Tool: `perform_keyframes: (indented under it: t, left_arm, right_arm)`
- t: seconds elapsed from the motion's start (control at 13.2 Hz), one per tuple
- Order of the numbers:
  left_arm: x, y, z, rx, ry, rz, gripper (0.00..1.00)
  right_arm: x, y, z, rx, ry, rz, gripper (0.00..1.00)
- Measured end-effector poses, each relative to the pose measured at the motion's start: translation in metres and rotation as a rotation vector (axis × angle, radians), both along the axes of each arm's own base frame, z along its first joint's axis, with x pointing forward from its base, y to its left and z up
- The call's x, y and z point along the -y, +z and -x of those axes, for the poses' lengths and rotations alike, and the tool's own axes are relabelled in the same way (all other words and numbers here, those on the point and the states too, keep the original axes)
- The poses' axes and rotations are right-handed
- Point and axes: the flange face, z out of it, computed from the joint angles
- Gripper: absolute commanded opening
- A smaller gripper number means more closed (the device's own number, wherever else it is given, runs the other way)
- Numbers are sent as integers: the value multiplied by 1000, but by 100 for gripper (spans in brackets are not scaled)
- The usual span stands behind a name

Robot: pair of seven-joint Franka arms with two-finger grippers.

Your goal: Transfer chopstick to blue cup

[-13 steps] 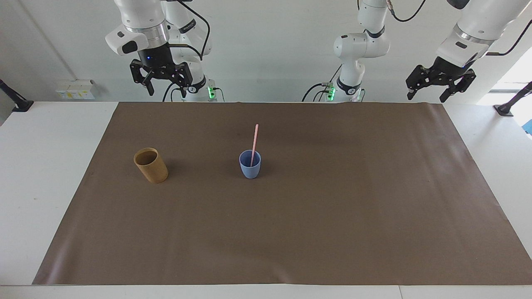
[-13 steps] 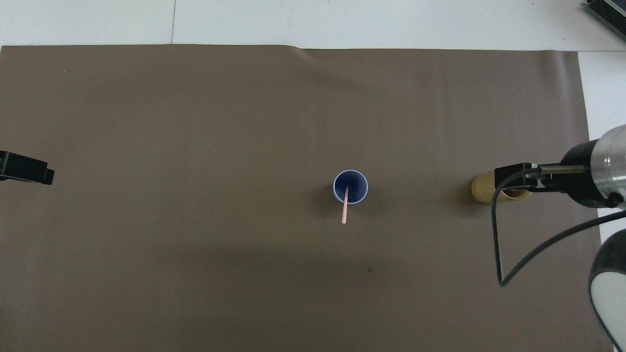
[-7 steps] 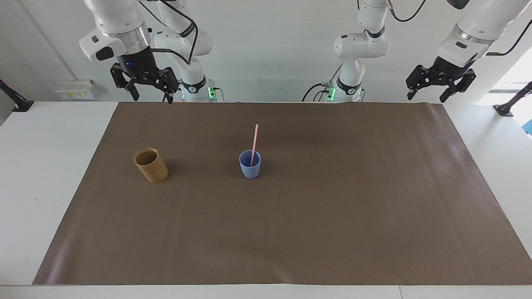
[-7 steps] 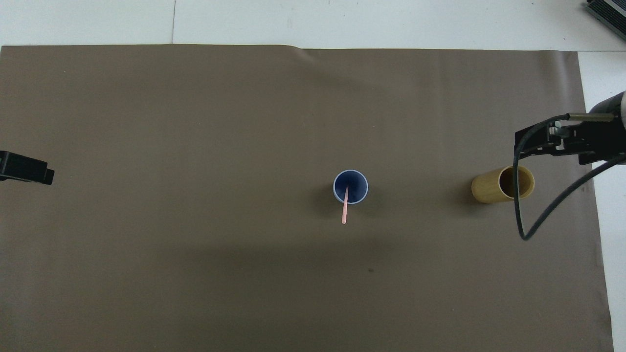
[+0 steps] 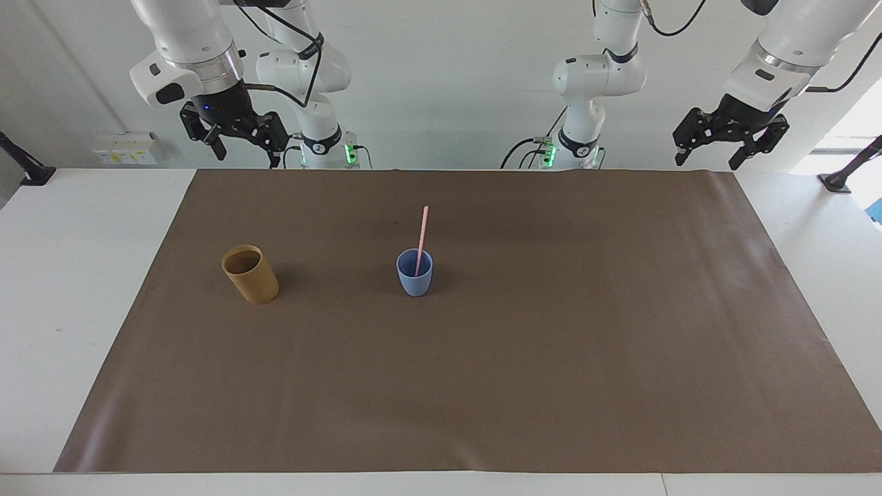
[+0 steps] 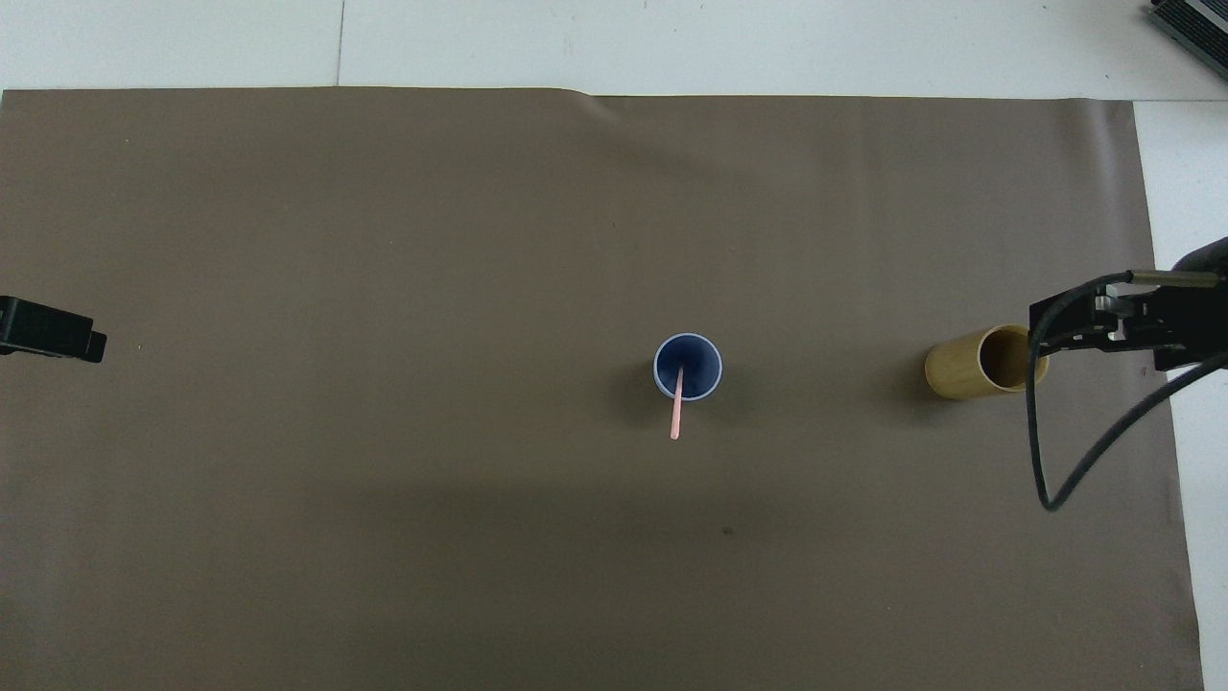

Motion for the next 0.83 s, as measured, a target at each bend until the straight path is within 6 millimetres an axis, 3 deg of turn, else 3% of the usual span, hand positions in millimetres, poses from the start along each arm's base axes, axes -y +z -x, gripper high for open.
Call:
perform_keyframes:
  t: [0.83]
  left_arm:
    - [0,0,0,0,0,0,100]
  right_arm:
    - [3,0,-3,48,18,-28,100]
